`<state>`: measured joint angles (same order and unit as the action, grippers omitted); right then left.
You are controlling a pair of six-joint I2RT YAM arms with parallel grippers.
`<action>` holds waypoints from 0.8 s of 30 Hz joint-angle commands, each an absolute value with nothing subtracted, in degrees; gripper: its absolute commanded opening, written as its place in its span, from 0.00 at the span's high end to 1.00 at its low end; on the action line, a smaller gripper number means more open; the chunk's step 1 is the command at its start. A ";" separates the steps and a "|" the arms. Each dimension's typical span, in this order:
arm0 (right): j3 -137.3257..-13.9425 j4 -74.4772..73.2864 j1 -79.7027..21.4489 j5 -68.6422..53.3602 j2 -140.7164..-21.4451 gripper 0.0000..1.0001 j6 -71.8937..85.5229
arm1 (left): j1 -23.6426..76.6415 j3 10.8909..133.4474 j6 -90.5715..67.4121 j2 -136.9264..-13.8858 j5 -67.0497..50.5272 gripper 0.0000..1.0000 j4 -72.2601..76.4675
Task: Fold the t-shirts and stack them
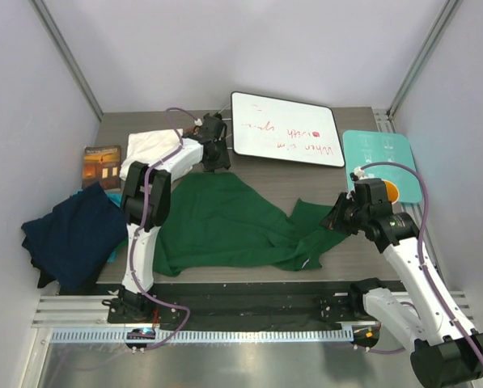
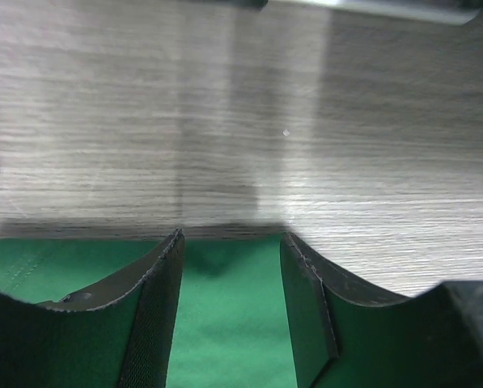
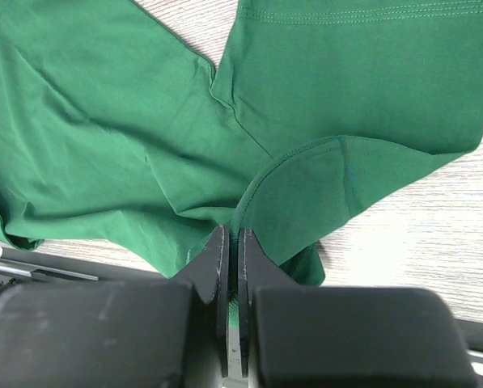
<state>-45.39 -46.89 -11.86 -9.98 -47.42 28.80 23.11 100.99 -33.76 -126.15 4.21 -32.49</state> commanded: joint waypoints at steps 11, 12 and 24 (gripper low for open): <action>-47.11 -44.65 -11.78 -10.63 -48.25 0.99 28.12 | 22.85 97.74 -31.38 -124.89 2.90 0.47 -34.19; -47.20 -44.65 -11.78 -10.55 -48.16 0.99 28.21 | 22.85 97.56 -31.29 -124.98 2.64 0.47 -34.19; -45.88 -44.39 -11.78 -10.55 -47.55 0.99 28.56 | 23.20 83.16 -32.17 -118.85 0.97 1.00 -25.86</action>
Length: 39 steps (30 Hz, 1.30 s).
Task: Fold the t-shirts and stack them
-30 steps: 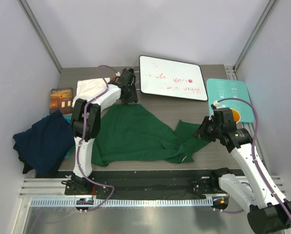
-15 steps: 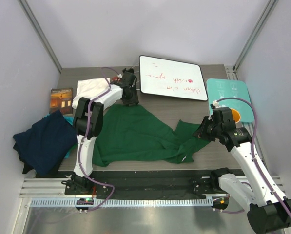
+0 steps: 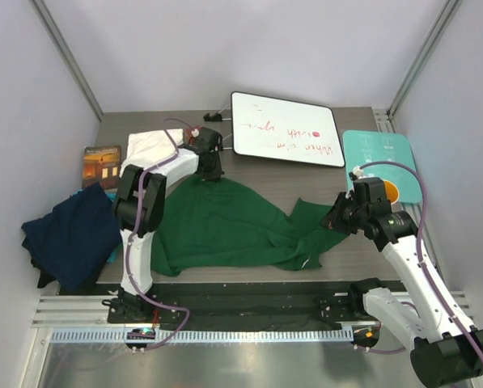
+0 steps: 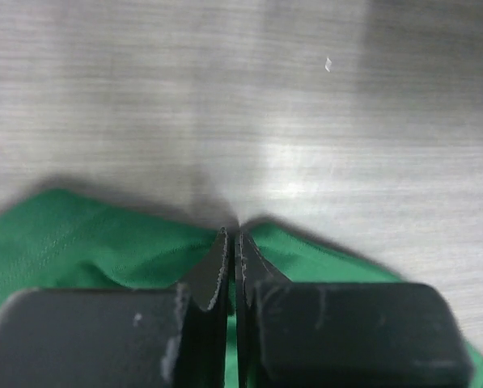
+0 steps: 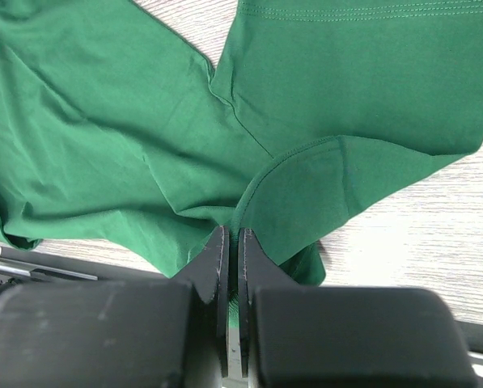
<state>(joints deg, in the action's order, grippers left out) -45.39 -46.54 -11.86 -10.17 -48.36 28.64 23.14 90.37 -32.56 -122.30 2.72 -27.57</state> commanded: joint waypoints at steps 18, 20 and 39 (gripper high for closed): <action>-52.20 -44.47 -11.78 -0.62 -47.29 0.99 28.13 | 20.31 82.80 -30.23 -93.27 18.98 1.00 -30.94; -54.91 -45.09 -11.78 2.43 -47.37 0.99 27.25 | 19.43 81.22 -30.41 -88.63 20.03 1.00 -31.64; -50.64 -53.35 -11.78 -5.00 -51.86 0.77 28.73 | 18.54 66.97 -29.18 -71.36 16.97 1.00 -49.30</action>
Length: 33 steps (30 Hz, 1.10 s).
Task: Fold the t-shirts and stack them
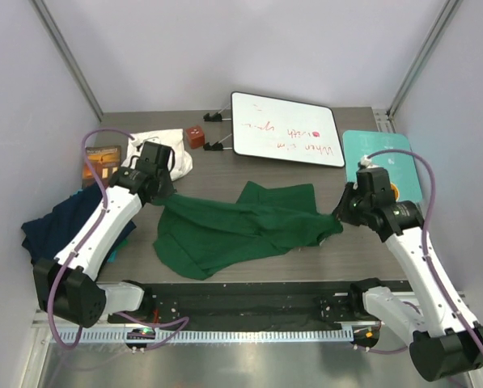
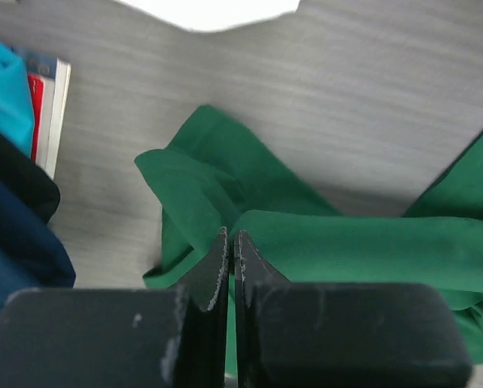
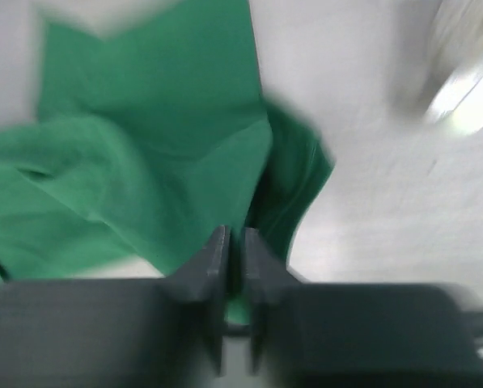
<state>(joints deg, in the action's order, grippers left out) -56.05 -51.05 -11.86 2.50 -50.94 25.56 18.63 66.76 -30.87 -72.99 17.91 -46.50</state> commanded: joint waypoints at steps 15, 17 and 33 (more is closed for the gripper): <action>-56.07 -48.00 -11.78 3.96 -57.28 0.48 32.70 | 18.54 62.76 -26.37 -70.75 15.03 1.00 -53.26; -56.25 -45.19 -11.69 3.17 -62.73 0.47 31.56 | 18.63 61.18 -25.93 -70.23 13.90 1.00 -53.09; -60.02 -25.05 -11.78 0.80 -89.99 0.44 30.41 | 18.54 55.64 -25.84 -63.98 10.90 1.00 -48.34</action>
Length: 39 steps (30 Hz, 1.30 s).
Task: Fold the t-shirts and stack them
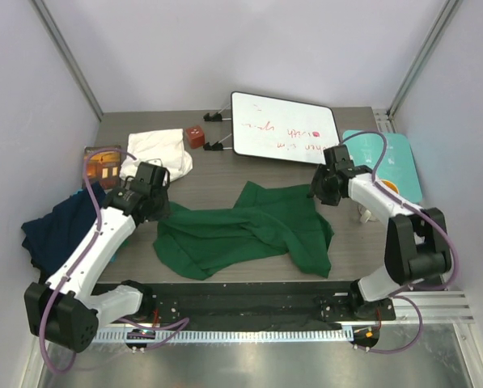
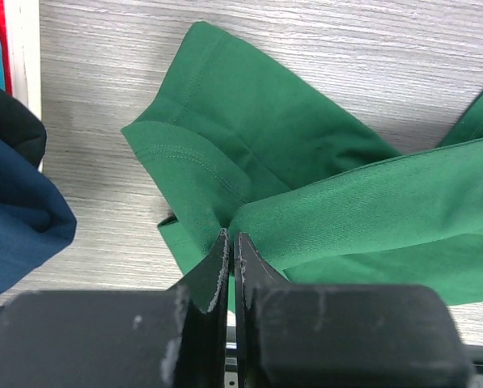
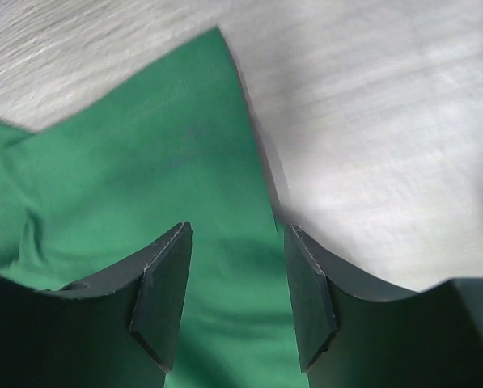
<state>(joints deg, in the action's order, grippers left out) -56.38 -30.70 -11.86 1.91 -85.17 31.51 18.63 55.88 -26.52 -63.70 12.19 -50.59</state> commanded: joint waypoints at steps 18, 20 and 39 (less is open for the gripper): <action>-62.84 -18.28 -11.69 3.34 -103.26 0.44 30.50 | 18.54 55.63 -25.84 -67.32 10.28 1.00 -46.85; -63.54 -18.11 -11.78 2.99 -104.50 0.44 30.67 | 18.54 55.72 -25.93 -67.15 10.37 1.00 -46.85; -57.67 -15.47 -11.78 1.82 -95.03 0.99 30.32 | 18.54 54.76 -25.84 -67.23 10.72 1.00 -46.23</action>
